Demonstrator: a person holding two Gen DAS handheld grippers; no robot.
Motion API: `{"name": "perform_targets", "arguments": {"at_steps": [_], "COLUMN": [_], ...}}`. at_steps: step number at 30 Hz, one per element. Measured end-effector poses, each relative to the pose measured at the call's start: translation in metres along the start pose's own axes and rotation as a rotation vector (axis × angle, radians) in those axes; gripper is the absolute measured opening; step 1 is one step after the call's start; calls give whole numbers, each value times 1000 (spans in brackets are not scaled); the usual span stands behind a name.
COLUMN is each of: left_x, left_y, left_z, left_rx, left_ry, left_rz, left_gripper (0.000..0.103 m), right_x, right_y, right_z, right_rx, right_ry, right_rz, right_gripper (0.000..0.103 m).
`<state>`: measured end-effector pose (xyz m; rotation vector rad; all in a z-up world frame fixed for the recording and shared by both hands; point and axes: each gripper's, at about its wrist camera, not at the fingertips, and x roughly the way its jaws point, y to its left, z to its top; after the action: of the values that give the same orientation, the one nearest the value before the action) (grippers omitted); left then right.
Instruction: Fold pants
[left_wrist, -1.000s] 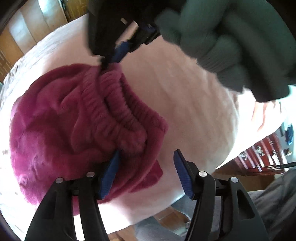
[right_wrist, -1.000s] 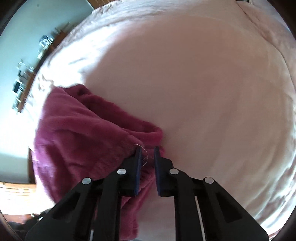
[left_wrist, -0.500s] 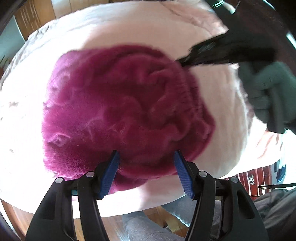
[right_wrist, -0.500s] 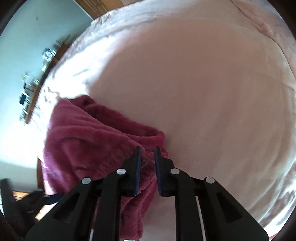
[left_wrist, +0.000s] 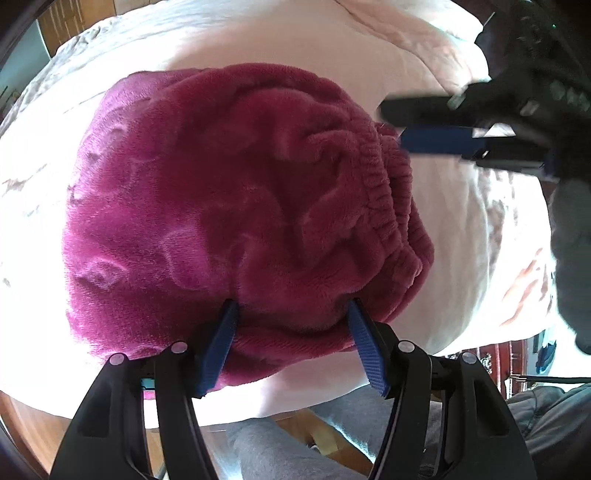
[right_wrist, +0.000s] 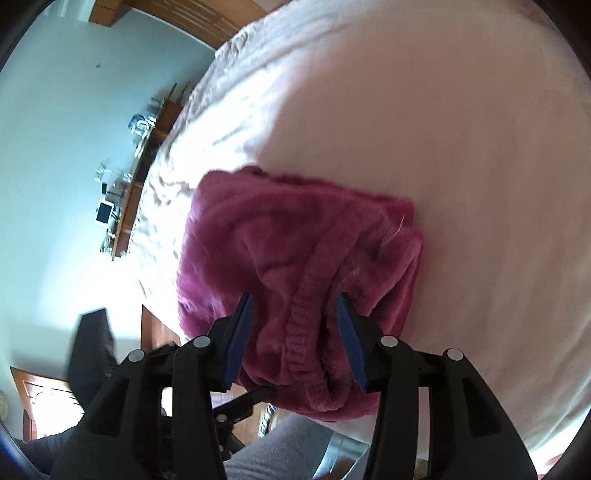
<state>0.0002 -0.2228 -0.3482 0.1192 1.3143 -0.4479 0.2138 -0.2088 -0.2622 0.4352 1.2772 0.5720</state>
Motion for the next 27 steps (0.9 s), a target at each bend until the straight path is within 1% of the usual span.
{"name": "perform_targets", "arguments": {"at_steps": [4, 6, 7, 8, 10, 11, 13, 18, 23, 27], "left_x": [-10, -16, -18, -21, -27, -31, -38, -52, -47, -26], "left_y": [2, 6, 8, 12, 21, 26, 37, 60, 86, 99], "left_z": [-1, 0, 2, 4, 8, 12, 21, 57, 107, 132], "left_rx": [10, 7, 3, -3, -14, -19, -21, -15, 0, 27], "left_ry": [-3, -7, -6, -7, -16, -24, -39, -89, -117, -86], "left_rz": [11, 9, 1, -9, -17, -20, -18, -22, -2, 7], "left_gripper": [62, 62, 62, 62, 62, 62, 62, 62, 62, 62], "right_x": [14, 23, 27, 31, 32, 31, 26, 7, 31, 44], "right_y": [6, 10, 11, 12, 10, 8, 5, -4, -11, -4], "right_z": [-4, -8, -9, -11, -15, -16, -20, -38, -50, -56], "right_rx": [-15, -36, -41, -47, -43, -41, -38, 2, 78, 99], "right_ry": [27, 53, 59, 67, 62, 57, 41, 13, 2, -20], "right_rz": [2, -21, -34, -60, -95, -106, -126, -198, -307, -375], "right_gripper": [48, 46, 40, 27, 19, 12, 11, 10, 10, 10]}}
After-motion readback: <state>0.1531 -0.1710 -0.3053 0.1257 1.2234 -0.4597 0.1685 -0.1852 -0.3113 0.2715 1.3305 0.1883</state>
